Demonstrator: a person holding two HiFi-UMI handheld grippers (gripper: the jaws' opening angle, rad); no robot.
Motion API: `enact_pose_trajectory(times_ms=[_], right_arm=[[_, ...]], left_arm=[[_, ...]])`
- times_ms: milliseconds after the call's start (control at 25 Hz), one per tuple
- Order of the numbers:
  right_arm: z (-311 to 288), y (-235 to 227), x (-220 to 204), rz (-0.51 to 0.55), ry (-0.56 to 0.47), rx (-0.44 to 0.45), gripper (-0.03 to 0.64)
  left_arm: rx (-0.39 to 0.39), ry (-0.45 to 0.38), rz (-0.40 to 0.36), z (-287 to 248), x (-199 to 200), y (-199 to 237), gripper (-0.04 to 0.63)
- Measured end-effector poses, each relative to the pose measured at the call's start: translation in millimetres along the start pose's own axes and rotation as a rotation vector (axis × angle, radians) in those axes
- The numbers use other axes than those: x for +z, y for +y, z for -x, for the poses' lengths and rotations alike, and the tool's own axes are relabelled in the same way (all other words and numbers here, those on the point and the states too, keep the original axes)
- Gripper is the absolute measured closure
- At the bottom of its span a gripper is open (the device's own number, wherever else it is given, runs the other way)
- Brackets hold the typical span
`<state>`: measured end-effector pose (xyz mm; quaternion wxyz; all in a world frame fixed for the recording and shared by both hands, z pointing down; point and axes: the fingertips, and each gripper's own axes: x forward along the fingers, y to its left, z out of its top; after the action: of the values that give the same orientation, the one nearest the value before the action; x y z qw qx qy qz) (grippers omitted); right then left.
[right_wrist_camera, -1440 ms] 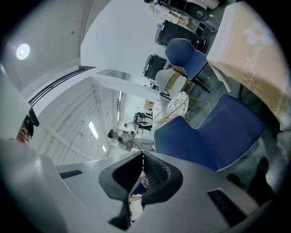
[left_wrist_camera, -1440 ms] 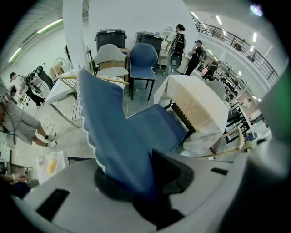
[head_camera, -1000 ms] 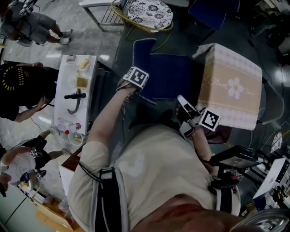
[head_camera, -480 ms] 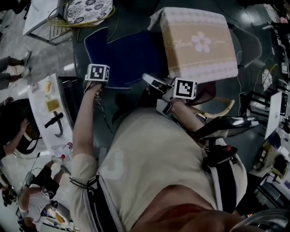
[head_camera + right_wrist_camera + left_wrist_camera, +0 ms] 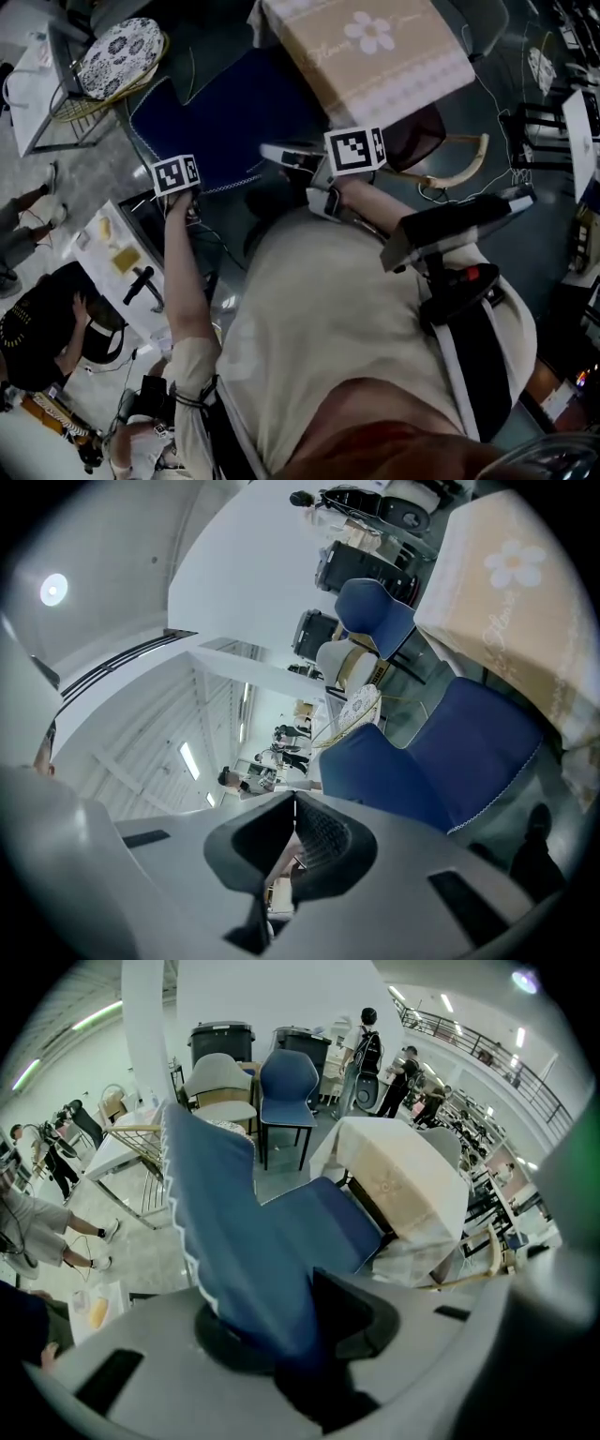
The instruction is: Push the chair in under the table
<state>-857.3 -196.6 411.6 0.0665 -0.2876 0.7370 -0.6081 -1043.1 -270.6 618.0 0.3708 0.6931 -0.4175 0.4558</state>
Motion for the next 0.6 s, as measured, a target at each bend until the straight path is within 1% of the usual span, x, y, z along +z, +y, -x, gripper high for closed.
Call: enact_pose_trajectory(times_ms=[40, 120, 160, 240, 400, 520, 600], right_arm=[[3.3, -1.7, -0.1, -0.011, -0.005, -0.013, 0.604], [8.8, 1.0, -0.7, -0.067, -0.043, 0.020, 0.604], [11.9, 0.1, -0.4, -0.077, -0.058, 0.030, 0.604], [15.2, -5.4, 2.6, -0.057, -0.062, 0.024, 0.604], [8.8, -6.4, 12.9, -0.009, -0.021, 0.024, 0.604], [3.8, 1.3, 14.7, -0.007, -0.013, 0.044, 0.604], [7.4, 0.9, 15.2, -0.020, -0.016, 0.039, 0.604]], left_arm=[[-0.002, 0.001, 0.001, -2.3, 0.2, -2.0, 0.488], [-0.016, 0.008, -0.012, -8.8, 1.3, -11.0, 0.488], [-0.020, 0.012, -0.024, -10.2, 2.3, -15.0, 0.488], [-0.016, 0.014, -0.038, -7.3, 5.4, -17.1, 0.488], [-0.022, -0.004, -0.029, -6.9, 11.1, -24.7, 0.485], [-0.014, -0.006, -0.034, -8.4, 15.9, -28.1, 0.483], [-0.001, -0.006, -0.038, -7.5, 18.6, -30.7, 0.483]])
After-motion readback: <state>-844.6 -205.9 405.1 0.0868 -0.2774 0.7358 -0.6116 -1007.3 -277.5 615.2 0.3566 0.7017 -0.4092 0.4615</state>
